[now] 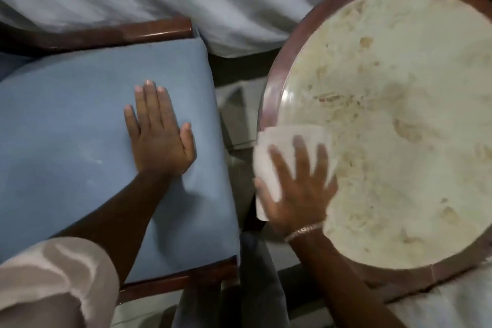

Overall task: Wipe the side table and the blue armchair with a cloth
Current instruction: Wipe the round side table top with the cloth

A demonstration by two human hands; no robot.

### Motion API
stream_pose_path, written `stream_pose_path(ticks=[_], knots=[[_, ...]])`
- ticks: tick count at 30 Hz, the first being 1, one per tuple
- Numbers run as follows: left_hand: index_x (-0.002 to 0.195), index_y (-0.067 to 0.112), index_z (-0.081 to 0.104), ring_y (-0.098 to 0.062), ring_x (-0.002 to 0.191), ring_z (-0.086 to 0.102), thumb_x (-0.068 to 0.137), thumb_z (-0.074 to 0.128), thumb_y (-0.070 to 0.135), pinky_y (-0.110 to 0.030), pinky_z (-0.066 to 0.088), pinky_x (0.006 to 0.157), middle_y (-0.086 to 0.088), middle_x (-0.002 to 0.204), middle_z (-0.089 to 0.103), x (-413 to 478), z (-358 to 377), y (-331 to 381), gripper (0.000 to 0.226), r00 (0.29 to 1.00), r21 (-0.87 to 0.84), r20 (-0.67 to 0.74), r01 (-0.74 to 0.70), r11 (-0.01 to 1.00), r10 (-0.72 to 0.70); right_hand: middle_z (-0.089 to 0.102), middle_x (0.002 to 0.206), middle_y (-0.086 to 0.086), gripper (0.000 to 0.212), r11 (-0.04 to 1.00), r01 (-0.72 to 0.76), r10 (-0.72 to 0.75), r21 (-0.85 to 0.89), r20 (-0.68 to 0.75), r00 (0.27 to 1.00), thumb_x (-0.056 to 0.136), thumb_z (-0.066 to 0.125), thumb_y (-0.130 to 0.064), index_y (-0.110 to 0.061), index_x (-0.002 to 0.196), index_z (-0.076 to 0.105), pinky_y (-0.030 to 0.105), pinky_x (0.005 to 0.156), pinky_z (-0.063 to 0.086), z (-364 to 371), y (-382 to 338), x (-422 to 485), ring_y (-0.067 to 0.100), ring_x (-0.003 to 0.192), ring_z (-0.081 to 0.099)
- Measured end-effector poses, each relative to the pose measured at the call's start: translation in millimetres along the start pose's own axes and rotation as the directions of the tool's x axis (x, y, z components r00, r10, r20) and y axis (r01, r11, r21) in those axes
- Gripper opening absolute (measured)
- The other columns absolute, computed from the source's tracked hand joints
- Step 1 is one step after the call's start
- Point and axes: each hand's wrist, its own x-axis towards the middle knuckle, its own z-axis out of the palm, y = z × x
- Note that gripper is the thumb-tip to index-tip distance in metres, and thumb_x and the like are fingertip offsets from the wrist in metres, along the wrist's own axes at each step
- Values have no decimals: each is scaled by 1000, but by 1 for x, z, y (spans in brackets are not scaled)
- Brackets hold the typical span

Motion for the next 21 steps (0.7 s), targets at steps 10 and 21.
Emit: stream_pose_path(ticks=[10,21], knots=[[159,3,10,-38,158,11,99,22,49,-54,9,127,-22,169,16,0,-12,4,77,1000,-25,0,-24,999,24,29,162,6,64,1000,7,-7,-14,-23,1000,92,35,-66,-41,149,31,65,107,30,20,-8,18,42,149,22],[157,-4,16,-39,157,10,92,28,34,-56,8,128,-26,168,14,8,-63,188,77,920,-380,69,-332,863,385,18,165,5,69,493,-845,853,207,78,517,90,39,-66,-40,151,21,71,112,17,-1,204,25,42,149,14]])
